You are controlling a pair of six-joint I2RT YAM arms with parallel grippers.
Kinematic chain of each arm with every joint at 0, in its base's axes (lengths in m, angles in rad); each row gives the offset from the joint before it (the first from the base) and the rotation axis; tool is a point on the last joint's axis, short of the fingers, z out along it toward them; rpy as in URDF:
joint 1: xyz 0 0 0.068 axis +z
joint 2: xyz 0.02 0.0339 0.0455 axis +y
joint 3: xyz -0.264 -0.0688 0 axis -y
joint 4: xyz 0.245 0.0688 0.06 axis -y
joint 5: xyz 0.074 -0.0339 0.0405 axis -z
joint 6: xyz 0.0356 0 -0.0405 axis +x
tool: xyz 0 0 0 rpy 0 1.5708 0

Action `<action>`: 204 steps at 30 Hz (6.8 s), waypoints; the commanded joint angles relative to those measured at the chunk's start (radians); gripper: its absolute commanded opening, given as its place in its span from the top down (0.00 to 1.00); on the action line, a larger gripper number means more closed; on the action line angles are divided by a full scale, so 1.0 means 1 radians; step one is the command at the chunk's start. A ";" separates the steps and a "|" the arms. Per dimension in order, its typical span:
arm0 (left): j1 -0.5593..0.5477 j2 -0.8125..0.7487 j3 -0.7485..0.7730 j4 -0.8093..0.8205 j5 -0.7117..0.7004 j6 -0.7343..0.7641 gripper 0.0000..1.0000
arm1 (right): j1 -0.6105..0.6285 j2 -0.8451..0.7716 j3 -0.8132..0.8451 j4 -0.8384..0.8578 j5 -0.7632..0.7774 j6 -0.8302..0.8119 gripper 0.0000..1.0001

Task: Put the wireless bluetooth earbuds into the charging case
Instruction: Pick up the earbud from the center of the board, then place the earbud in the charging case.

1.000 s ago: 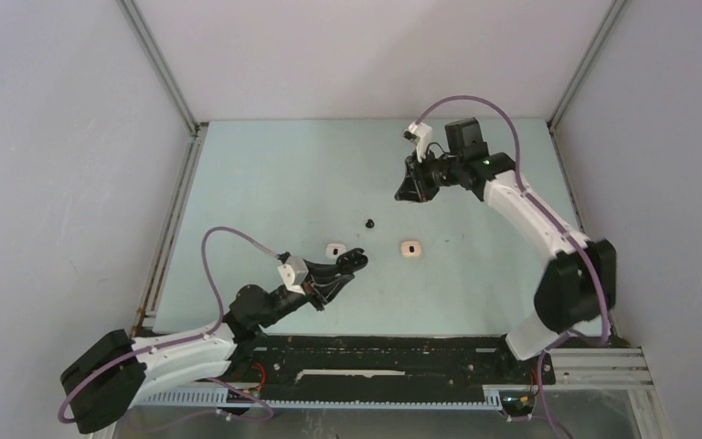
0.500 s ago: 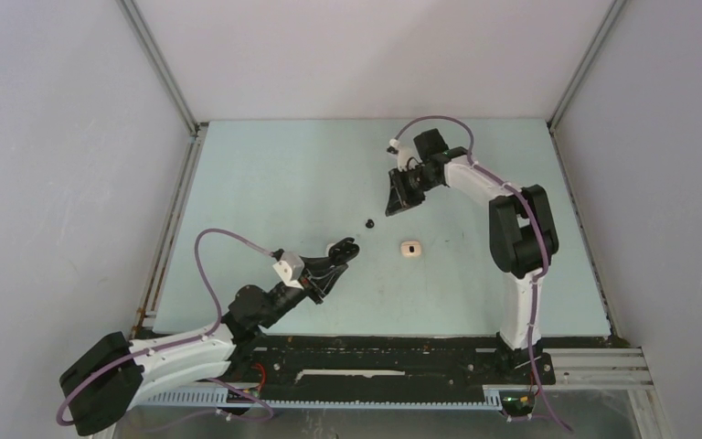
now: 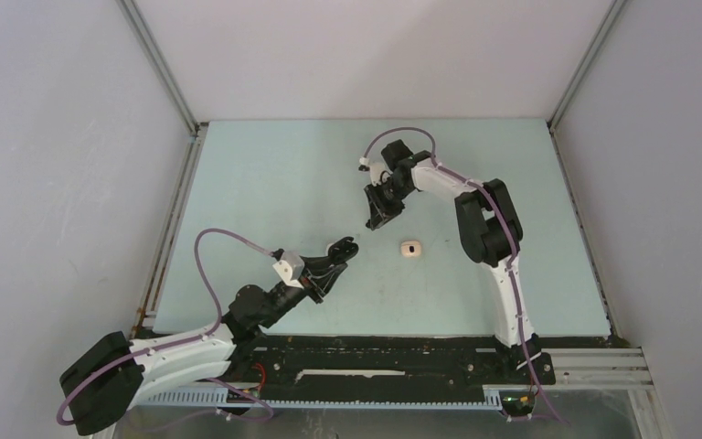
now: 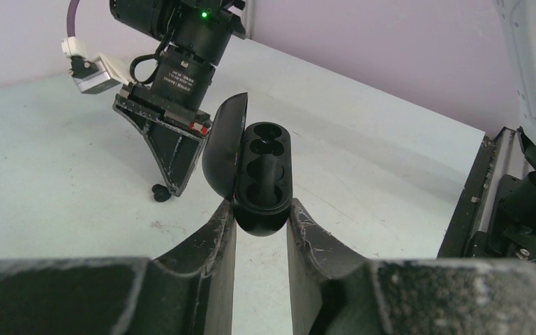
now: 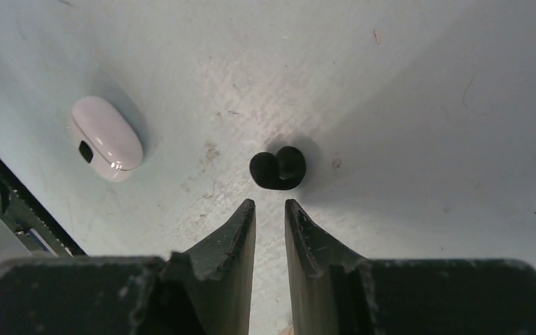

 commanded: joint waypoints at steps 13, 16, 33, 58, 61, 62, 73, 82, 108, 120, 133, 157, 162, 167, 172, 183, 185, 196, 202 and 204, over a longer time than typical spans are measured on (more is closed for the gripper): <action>0.006 0.012 -0.082 0.033 -0.002 0.025 1.00 | 0.040 0.105 0.166 -0.049 0.073 -0.017 0.72; 0.006 0.013 -0.080 0.030 0.000 0.024 1.00 | 0.052 0.118 0.183 -0.059 0.081 -0.020 0.71; 0.006 0.027 -0.069 0.023 0.008 0.025 1.00 | 0.059 -0.055 0.026 -0.015 0.064 -0.032 0.93; 0.011 -0.071 -0.108 0.010 -0.079 -0.005 1.00 | 0.024 -0.600 -0.608 0.416 -0.080 -0.814 0.67; 0.037 -0.082 -0.100 -0.033 -0.096 -0.040 1.00 | 0.054 -0.600 -0.635 0.441 -0.029 -0.940 0.64; 0.052 -0.080 -0.096 -0.042 -0.094 -0.055 1.00 | 0.065 -0.598 -0.645 0.448 -0.015 -0.992 0.64; 0.178 -0.111 -0.109 -0.088 -0.144 -0.159 1.00 | 0.154 -0.546 -0.780 0.723 0.133 -1.267 0.67; 0.180 -0.116 -0.113 -0.084 -0.162 -0.157 1.00 | 0.155 -0.437 -0.732 0.732 0.179 -1.306 0.72; 0.182 -0.129 -0.115 -0.094 -0.165 -0.147 1.00 | 0.160 -0.266 -0.536 0.606 0.198 -1.281 0.75; 0.181 -0.130 -0.112 -0.096 -0.161 -0.147 1.00 | 0.155 -0.292 -0.510 0.554 0.212 -1.226 0.68; 0.182 -0.147 -0.116 -0.105 -0.162 -0.148 1.00 | 0.159 -0.315 -0.510 0.478 0.173 -1.225 0.76; 0.180 -0.153 -0.117 -0.113 -0.169 -0.144 1.00 | 0.162 -0.141 -0.322 0.397 0.210 -1.245 0.73; 0.181 -0.161 -0.120 -0.114 -0.171 -0.144 1.00 | 0.160 -0.132 -0.276 0.389 0.195 -1.205 0.78; 0.181 -0.153 -0.117 -0.113 -0.167 -0.143 1.00 | 0.162 -0.165 -0.268 0.360 0.193 -1.176 0.78; 0.181 -0.135 -0.112 -0.102 -0.155 -0.144 1.00 | 0.150 -0.176 -0.250 0.290 0.175 -1.144 0.81; 0.181 -0.126 -0.110 -0.098 -0.142 -0.147 1.00 | 0.134 -0.472 -0.443 0.136 0.034 -0.938 0.90; 0.181 -0.111 -0.106 -0.090 -0.129 -0.150 1.00 | 0.136 -0.564 -0.486 0.080 -0.007 -0.903 0.92; 0.177 0.115 -0.044 0.038 0.147 -0.159 1.00 | 0.292 -0.959 -0.574 -0.151 -0.029 -0.733 0.96; 0.091 0.333 0.034 0.184 0.369 -0.159 1.00 | 0.386 -1.012 -0.586 -0.201 0.084 -0.683 0.96; 0.064 0.369 0.051 0.196 0.394 -0.155 1.00 | 0.373 -1.015 -0.591 -0.227 0.093 -0.692 0.96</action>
